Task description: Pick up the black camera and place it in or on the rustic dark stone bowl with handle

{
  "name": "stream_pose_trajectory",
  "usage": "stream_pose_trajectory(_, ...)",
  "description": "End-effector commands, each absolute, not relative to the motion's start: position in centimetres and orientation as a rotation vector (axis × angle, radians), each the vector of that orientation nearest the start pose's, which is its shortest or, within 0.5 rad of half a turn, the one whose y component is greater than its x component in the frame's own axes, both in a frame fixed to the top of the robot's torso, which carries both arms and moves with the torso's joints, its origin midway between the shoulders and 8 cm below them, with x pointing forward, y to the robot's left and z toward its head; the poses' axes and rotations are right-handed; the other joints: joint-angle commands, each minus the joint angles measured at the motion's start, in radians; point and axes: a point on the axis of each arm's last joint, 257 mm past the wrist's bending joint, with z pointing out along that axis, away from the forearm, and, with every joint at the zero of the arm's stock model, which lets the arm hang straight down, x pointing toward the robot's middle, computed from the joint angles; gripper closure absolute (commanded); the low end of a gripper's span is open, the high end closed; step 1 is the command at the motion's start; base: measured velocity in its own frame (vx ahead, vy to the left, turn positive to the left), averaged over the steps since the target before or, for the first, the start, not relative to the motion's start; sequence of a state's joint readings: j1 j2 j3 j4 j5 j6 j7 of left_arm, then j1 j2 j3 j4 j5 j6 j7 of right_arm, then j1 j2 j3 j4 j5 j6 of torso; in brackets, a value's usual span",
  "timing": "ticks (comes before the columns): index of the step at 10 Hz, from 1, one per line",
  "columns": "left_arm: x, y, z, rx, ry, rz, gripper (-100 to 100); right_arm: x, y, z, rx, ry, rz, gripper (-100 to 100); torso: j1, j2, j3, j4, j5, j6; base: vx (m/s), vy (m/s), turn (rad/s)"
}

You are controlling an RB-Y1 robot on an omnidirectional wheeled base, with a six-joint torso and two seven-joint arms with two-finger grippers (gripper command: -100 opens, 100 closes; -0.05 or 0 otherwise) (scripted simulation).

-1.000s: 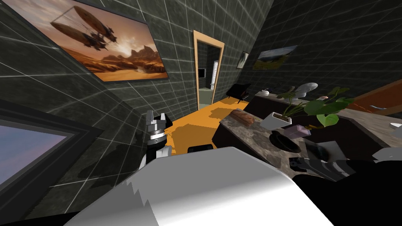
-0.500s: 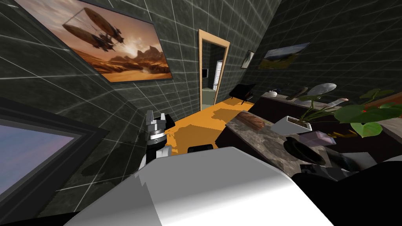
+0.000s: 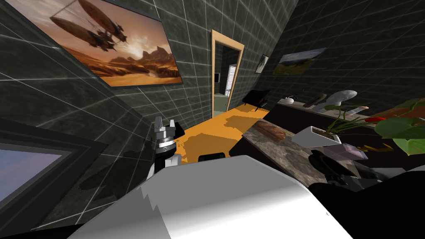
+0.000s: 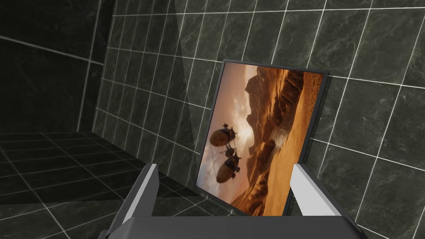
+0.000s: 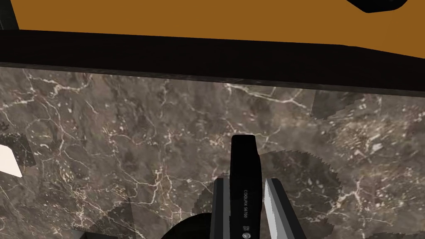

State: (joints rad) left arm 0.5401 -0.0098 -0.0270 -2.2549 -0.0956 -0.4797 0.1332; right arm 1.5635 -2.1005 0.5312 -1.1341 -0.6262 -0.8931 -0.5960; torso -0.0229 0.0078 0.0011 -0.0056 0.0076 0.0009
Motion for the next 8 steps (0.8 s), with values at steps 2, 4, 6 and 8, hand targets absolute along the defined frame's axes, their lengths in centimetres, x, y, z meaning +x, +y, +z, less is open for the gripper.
stream_pose_trajectory(2, 35.2, 26.7, -0.5, -0.730, 0.682, -1.359, 0, -4.7, -72.5, -21.9, 1.534, 2.756, -0.143, 100, -0.002, 0.000, 0.000, 0.000, -0.001, 0.000, 0.088, -0.021, -0.114)
stream_pose_trajectory(4, 35.2, 26.7, -0.5, -0.730, 0.682, -1.359, 0, -3.7, -73.2, -21.4, 1.518, 2.747, -0.149, 100, -0.002, 0.004, 0.002, 0.001, -0.001, 0.000, 0.032, -0.022, -0.073)
stream_pose_trajectory(6, 35.2, 26.7, -0.5, -0.730, 0.682, -1.359, 0, -1.3, -74.4, -20.5, 1.479, 2.728, -0.159, 100, -0.004, 0.006, 0.004, 0.002, -0.001, 0.001, 0.039, -0.044, -0.150)
stream_pose_trajectory(8, 35.2, 26.7, -0.5, -0.730, 0.682, -1.359, 0, -1.3, -74.4, -20.5, 1.479, 2.728, -0.159, 100, -0.005, 0.006, 0.004, 0.002, -0.002, 0.001, 0.020, -0.034, -0.012)
